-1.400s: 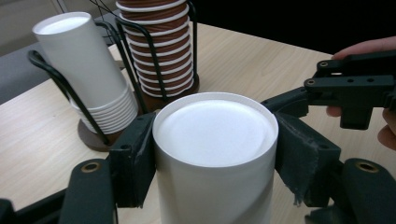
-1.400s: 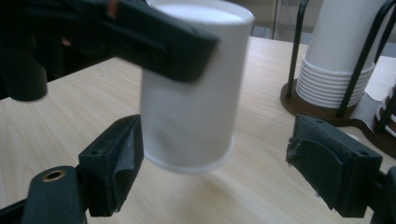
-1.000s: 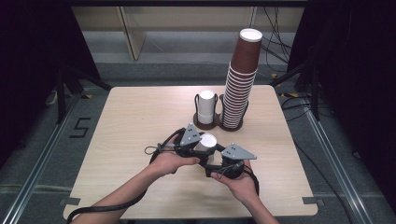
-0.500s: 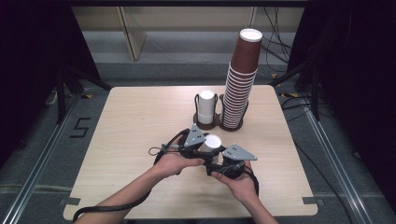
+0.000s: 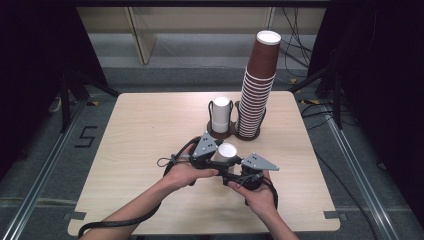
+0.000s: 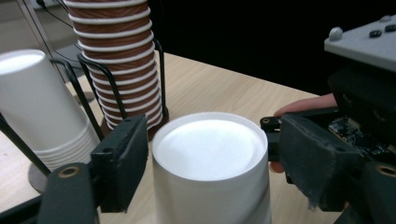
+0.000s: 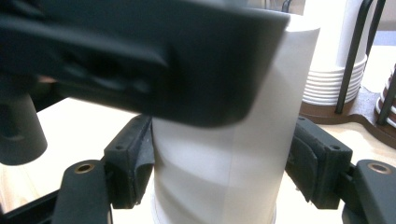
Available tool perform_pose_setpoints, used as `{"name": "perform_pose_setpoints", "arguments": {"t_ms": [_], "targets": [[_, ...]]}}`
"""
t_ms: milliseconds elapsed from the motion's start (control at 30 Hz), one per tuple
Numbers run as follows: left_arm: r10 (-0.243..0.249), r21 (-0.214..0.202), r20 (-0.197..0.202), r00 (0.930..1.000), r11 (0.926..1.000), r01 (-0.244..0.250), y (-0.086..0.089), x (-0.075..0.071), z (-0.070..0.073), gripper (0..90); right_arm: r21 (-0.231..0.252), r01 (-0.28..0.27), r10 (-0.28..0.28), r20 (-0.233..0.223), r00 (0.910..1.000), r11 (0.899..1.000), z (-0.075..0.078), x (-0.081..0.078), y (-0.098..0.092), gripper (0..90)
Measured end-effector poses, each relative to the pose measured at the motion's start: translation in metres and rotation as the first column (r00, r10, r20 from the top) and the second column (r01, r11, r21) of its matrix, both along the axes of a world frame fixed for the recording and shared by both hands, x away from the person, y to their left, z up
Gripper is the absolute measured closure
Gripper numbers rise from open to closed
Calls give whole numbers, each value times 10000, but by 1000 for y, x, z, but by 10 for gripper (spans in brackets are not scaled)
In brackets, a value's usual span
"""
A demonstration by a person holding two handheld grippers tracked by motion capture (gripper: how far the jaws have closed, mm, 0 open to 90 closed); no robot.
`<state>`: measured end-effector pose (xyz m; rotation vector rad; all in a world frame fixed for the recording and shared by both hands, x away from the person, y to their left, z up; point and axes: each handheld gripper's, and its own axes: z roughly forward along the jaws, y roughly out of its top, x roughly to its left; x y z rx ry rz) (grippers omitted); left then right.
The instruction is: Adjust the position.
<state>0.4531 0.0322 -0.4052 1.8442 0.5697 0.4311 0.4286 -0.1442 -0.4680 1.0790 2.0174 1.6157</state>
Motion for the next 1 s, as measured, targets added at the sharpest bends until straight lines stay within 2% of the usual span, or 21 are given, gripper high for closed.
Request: {"name": "perform_pose_setpoints", "arguments": {"t_ms": [33,67,100,133,167,200,233,300,333,367,400,500,533,567,667,733,767,800,833,867,1000], "targets": [[73,32,266,9996,10000,-74,3,0,4,196,74,-12,13,-74,10000,10000,-1,1,-1,305],[73,32,266,9996,10000,-74,3,0,4,180,74,-12,13,-74,10000,10000,-1,1,-1,305],[226,-41,510,9984,9997,-224,7,-1,8,162,-35,175,-176,-163,9997,9998,-2,2,-3,306],[204,-31,644,9977,9998,-203,9,-2,10,151,159,122,-116,-344,9993,9998,-2,2,-3,306],[204,-31,644,9977,9998,-203,9,-2,10,143,159,122,-116,-344,9993,9998,-2,2,-3,306],[247,-28,841,9962,9997,-246,13,-5,12,140,107,296,-292,-344,9990,9995,-2,3,-6,306],[238,29,955,9951,9997,-242,15,-6,12,133,291,291,-274,-564,9980,9992,-3,3,-7,305],[244,82,1032,9944,9996,-254,17,-8,12,100,323,340,-321,-570,9979,9989,-3,4,-8,305],[176,216,1144,9933,9996,-202,22,-11,9,71,575,518,-466,-881,9950,9970,-3,5,-11,305],[141,284,1126,9935,9994,-174,25,-12,7,43,802,523,-442,-999,9940,9954,-4,6,-13,306],[141,284,1126,9935,9994,-174,25,-12,7,15,802,523,-442,-999,9940,9954,-4,6,-13,306],[47,595,1253,9921,9982,-122,35,-19,-6,0,1498,722,-482,-1580,9863,9861,-5,7,-21,306],[47,595,1253,9921,9982,-122,35,-19,-6,0,1498,722,-482,-1580,9863,9861,-5,7,-21,306],[-64,652,1217,9925,9979,-16,38,-23,-14,0,1856,912,-547,-1929,9797,9784,-5,8,-25,306],[-379,705,1231,9917,9971,293,39,-28,-25,0,2377,1026,-453,-2352,9709,9659,-6,8,-30,305],[-456,682,1234,9913,9970,373,39,-29,-28,0,2490,1094,-486,-2382,9700,9623,-7,9,-31,305],[-556,703,1195,9913,9964,474,37,-30,-31,0,2676,1198,-469,-2638,9634,9561,-6,8,-31,305],[-735,751,1160,9905,9951,651,33,-31,-37,0,3056,1314,-364,-2980,9539,9431,-7,7,-33,305],[-861,835,1163,9895,9936,767,31,-31,-39,0,3179,1258,-242,-3051,9520,9397,-7,7,-33,306],[-922,845,1160,9890,9930,826,28,-31,-40,0,3386,1294,-126,-3264,9451,9320,-6,6,-33,306],[-1091,848,1186,9869,9914,995,19,-28,-44,0,3546,1197,28,-3265,9452,9273,-4,5,-33,305]]}}
